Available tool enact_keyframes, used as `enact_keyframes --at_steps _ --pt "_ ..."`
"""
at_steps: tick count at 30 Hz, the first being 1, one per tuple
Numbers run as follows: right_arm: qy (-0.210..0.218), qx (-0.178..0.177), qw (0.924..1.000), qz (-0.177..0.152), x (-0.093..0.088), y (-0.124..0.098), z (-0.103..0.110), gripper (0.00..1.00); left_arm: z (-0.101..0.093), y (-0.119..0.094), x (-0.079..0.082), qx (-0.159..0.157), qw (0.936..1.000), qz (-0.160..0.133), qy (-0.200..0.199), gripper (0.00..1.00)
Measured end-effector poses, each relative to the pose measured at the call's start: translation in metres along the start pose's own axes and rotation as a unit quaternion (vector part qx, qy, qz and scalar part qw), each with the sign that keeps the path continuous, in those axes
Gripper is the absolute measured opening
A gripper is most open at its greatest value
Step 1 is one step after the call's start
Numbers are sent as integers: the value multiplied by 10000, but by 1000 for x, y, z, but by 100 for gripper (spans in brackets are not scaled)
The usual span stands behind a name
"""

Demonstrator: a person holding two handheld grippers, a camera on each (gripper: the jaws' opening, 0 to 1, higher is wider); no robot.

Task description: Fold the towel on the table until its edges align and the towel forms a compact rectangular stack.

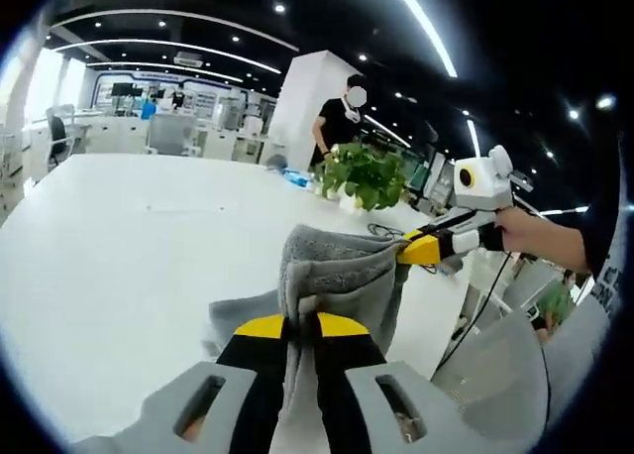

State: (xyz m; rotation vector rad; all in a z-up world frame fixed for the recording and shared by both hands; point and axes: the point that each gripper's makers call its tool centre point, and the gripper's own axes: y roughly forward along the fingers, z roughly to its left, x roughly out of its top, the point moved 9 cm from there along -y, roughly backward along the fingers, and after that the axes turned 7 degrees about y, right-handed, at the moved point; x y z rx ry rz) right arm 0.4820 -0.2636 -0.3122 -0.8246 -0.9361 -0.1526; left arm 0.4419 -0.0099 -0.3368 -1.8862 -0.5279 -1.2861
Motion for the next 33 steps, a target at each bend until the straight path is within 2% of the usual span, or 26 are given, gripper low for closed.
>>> enact_keyframes --at_steps 7,15,24,26,29,33 --pt "103 10 9999 -40 12 21 -12 4 17 11 -8 211 9996 1 -205 10" --pt "158 -3 9998 150 15 47 -23 5 34 24 -22 398 9982 126 -438 10" --pt "362 -139 9978 530 5 72 -50 5 54 42 -37 465 9972 400 -417 8" --pt "424 -133 9974 568 2 78 -58 5 54 46 -36 427 9972 460 -415 5" --pt "330 -173 9966 735 -3 81 -53 5 56 54 -39 339 9971 602 -331 4" --pt "365 -222 9958 808 -8 91 -64 5 58 63 -42 339 9964 694 -363 4"
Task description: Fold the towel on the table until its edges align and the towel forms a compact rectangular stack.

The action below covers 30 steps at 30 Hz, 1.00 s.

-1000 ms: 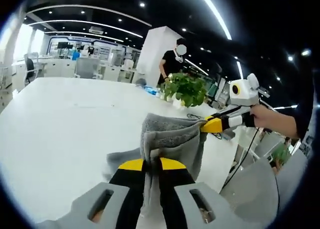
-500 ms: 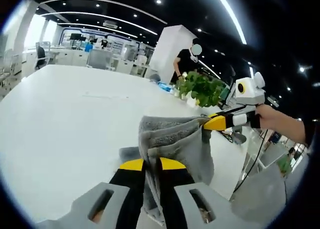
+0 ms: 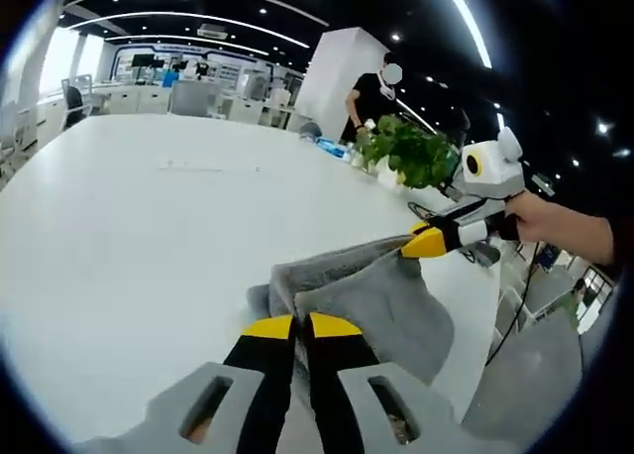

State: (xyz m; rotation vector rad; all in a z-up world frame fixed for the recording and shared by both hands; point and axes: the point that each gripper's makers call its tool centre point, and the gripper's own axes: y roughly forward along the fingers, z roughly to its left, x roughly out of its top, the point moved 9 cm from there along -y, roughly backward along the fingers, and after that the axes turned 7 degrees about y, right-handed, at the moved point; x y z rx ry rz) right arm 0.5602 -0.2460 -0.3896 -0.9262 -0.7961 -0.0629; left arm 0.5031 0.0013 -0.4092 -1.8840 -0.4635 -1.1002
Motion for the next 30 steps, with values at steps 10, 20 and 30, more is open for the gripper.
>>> enact_keyframes --at_steps 10,20,30 --pt "-32 31 9998 213 1 18 -13 8 6 14 -12 321 9984 472 39 5" --pt "-179 -257 9993 189 1 21 -22 14 10 20 -13 433 9969 548 360 9" --pt "-82 -468 9989 53 -3 20 -30 22 12 18 -4 433 9943 544 806 13"
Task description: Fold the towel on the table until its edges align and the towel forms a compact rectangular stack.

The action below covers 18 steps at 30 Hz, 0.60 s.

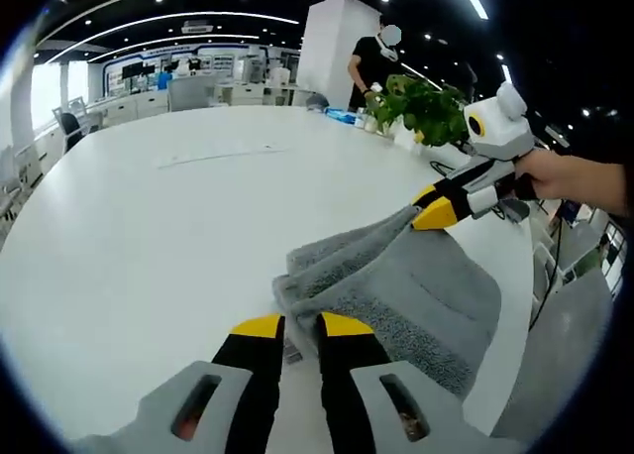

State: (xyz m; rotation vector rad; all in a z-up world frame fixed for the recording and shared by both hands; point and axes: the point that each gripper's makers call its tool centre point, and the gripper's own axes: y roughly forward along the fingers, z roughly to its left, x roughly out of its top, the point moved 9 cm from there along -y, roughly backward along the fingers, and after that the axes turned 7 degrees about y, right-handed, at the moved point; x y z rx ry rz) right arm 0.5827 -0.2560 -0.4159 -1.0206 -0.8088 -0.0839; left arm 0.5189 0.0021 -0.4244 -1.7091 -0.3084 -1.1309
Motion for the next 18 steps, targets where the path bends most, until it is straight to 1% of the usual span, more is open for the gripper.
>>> enact_keyframes --at_steps 3,6,7,8,10,12,14,16,18 --pt "-11 -15 10000 -30 1 1 -3 24 1 0 1 9 10000 -45 -69 14" --pt "-1 -12 9999 -107 1 -7 0 24 3 -2 3 31 9999 -134 -53 15" --pt "-8 31 9999 -102 2 -7 -1 24 4 -3 6 -8 9996 -286 -60 15" --pt "-23 44 9999 -93 2 -7 -1 24 2 -3 10 -41 9993 -371 -60 15" --pt "-128 20 9999 -88 2 -13 2 25 3 -6 15 -62 9993 -372 28 17" --pt "-150 14 9998 -118 7 -17 1 26 5 -9 20 -28 9992 -394 113 19" --pt "-144 13 9997 -185 6 -25 3 27 4 -14 27 -24 9988 -471 153 20" --pt "-167 12 9996 -218 6 -26 -2 29 3 -16 31 -31 9983 -549 178 21" --pt "-226 -26 9994 -272 6 -32 3 29 -2 -21 36 -140 9976 -640 223 21"
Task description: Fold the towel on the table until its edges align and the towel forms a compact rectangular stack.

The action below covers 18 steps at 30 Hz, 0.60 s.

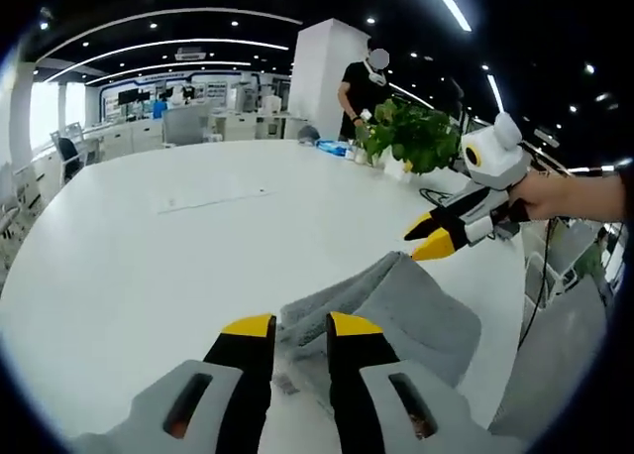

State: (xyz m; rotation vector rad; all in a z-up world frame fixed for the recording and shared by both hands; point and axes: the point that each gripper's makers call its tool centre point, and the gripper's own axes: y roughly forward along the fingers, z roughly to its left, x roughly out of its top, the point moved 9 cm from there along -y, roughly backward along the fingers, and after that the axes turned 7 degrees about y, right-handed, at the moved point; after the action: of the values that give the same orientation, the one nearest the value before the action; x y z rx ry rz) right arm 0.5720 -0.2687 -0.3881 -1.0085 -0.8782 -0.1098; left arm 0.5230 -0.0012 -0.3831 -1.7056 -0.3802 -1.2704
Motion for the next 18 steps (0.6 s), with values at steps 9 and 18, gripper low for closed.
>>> enact_keyframes --at_steps 9,18 --pt "-301 111 9994 -89 4 -15 10 33 -21 -10 4 -343 9987 43 376 29" --pt "-493 173 9985 -143 2 -29 22 37 -29 -20 1 -415 9982 21 434 40"
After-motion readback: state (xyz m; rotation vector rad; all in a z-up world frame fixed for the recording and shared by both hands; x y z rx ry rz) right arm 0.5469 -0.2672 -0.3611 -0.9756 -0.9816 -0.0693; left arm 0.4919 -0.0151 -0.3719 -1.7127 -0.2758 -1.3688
